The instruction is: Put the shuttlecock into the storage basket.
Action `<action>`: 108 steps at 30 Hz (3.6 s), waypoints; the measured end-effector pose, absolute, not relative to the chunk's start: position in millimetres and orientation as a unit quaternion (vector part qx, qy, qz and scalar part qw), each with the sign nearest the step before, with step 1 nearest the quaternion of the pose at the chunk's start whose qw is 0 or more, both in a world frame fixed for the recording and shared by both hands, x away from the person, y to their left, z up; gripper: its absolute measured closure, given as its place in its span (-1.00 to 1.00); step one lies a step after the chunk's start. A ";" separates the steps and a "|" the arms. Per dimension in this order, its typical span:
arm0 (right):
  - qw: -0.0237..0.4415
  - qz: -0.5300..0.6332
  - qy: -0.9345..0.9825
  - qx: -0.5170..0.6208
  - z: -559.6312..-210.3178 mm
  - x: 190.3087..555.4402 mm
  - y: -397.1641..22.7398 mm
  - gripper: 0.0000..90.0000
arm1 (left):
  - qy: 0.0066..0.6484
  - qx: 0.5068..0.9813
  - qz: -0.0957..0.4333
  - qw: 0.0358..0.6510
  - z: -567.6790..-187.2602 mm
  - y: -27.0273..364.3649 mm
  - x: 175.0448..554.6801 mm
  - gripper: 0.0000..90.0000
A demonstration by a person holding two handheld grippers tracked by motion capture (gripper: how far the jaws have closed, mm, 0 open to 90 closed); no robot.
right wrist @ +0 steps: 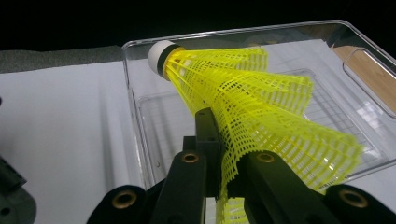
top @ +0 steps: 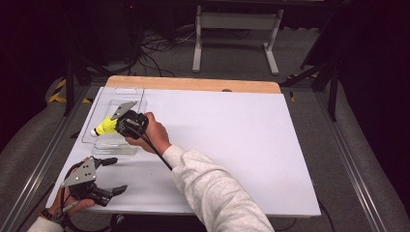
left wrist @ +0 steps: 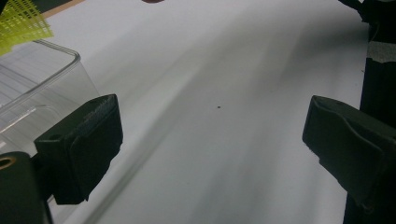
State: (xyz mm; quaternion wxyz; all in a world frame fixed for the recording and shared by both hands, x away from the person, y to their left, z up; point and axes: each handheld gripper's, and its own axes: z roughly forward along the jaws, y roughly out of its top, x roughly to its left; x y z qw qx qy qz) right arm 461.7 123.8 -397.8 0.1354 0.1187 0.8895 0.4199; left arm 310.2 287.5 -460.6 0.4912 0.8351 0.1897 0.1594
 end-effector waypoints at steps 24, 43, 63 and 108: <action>0.083 0.365 0.919 0.123 -422.9 471.1 146.8 0.75 | 0.192 0.842 0.154 0.480 -463.6 286.4 306.7 -0.86; 0.131 0.425 0.882 0.155 -406.3 450.5 88.6 0.04 | 0.184 0.847 0.156 0.473 -463.2 280.9 310.9 -0.86; 0.178 0.439 0.867 0.154 -397.1 436.3 37.6 -0.07 | 0.186 0.849 0.162 0.468 -463.2 280.9 311.9 -0.87; 0.264 0.424 0.845 0.193 -393.3 437.6 -19.6 -0.44 | 0.190 0.848 0.169 0.465 -463.2 281.3 312.3 -0.87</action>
